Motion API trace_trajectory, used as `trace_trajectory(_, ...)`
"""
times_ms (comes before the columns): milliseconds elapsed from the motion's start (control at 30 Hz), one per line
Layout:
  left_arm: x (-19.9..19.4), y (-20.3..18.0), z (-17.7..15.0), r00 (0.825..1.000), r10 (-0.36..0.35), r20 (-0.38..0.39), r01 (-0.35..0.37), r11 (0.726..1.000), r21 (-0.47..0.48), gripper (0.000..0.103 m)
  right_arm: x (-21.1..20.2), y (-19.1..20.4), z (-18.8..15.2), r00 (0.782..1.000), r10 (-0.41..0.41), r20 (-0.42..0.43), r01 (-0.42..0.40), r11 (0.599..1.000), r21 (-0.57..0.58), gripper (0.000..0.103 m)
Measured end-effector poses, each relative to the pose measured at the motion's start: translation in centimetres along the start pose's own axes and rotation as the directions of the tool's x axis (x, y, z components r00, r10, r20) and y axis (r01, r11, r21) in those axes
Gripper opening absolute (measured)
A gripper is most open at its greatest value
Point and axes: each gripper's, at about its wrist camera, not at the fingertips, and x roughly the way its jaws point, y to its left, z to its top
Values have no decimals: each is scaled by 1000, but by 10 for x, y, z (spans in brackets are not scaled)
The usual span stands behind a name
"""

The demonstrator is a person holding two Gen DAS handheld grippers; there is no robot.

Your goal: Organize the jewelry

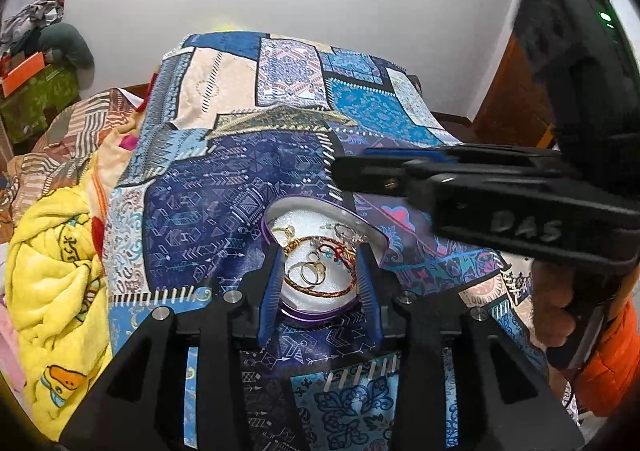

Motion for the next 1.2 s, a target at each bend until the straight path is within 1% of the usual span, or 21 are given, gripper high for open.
trace_trajectory(100, -12, -2, 5, 999, 24, 25, -24, 1000, -2, 36, -21, 0, 3, 999, -25, 46, 25, 1000, 4, 24)
trace_trajectory(233, -37, -6, 18, 995, 57, 80, -56, 998, -13, 36, -61, 6, 6, 988, -70, 140, 70, 998, 0, 24)
trace_trajectory(300, -57, -9, 26, 989, 83, 124, -81, 997, -18, 36, -82, 11, 8, 978, -89, 187, 91, 996, -3, 24)
trace_trajectory(400, -93, -19, 35, 972, 105, 212, -102, 995, -23, 36, -122, 21, 9, 956, -102, 276, 107, 994, 0, 24)
trace_trajectory(433, -106, -24, 37, 963, 112, 243, -109, 994, -23, 36, -132, 23, 8, 948, -107, 301, 112, 994, 1, 24)
trace_trajectory(533, -147, -40, 39, 931, 132, 339, -135, 991, -15, 36, -168, 36, 5, 911, -127, 392, 139, 990, -3, 24)
trace_trajectory(567, -161, -46, 38, 918, 137, 372, -144, 990, -10, 37, -180, 42, 3, 897, -134, 421, 149, 989, -4, 24)
trace_trajectory(633, -184, -56, 35, 892, 148, 427, -163, 987, -3, 43, -200, 53, -2, 869, -145, 472, 167, 986, -5, 24)
trace_trajectory(700, -207, -68, 29, 863, 159, 480, -183, 983, 3, 44, -216, 64, -8, 843, -161, 514, 190, 982, -6, 24)
trace_trajectory(733, -215, -71, 26, 853, 161, 496, -188, 982, 5, 45, -222, 68, -11, 831, -169, 530, 202, 979, -4, 24)
trace_trajectory(767, -226, -77, 22, 838, 165, 520, -197, 980, 6, 48, -226, 73, -14, 820, -178, 545, 213, 977, -2, 24)
trace_trajectory(800, -232, -80, 19, 829, 168, 534, -202, 979, 6, 52, -232, 79, -19, 808, -187, 559, 226, 974, 0, 24)
trace_trajectory(833, -239, -83, 15, 818, 171, 549, -207, 978, 4, 57, -233, 81, -21, 801, -194, 566, 233, 973, 4, 25)
trace_trajectory(900, -252, -88, 9, 797, 184, 576, -221, 975, -5, 62, -237, 87, -26, 790, -209, 577, 245, 969, 15, 35)
trace_trajectory(933, -257, -89, 6, 788, 191, 585, -228, 974, -11, 66, -238, 90, -29, 782, -223, 582, 258, 966, 24, 46)
trace_trajectory(967, -261, -90, 3, 781, 198, 592, -233, 972, -17, 70, -238, 90, -30, 775, -234, 586, 267, 963, 31, 54)
trace_trajectory(1033, -268, -90, -1, 772, 207, 601, -234, 972, -34, 89, -238, 93, -34, 762, -261, 593, 295, 955, 40, 61)
trace_trajectory(1100, -274, -89, -7, 758, 217, 615, -237, 970, -50, 91, -237, 96, -35, 758, -278, 590, 313, 949, 45, 69)
trace_trajectory(1167, -275, -89, -9, 755, 230, 615, -252, 966, -53, 93, -238, 99, -37, 749, -292, 594, 326, 944, 54, 85)
trace_trajectory(1200, -276, -90, -11, 753, 234, 615, -256, 965, -53, 95, -238, 99, -38, 743, -301, 598, 330, 942, 64, 88)
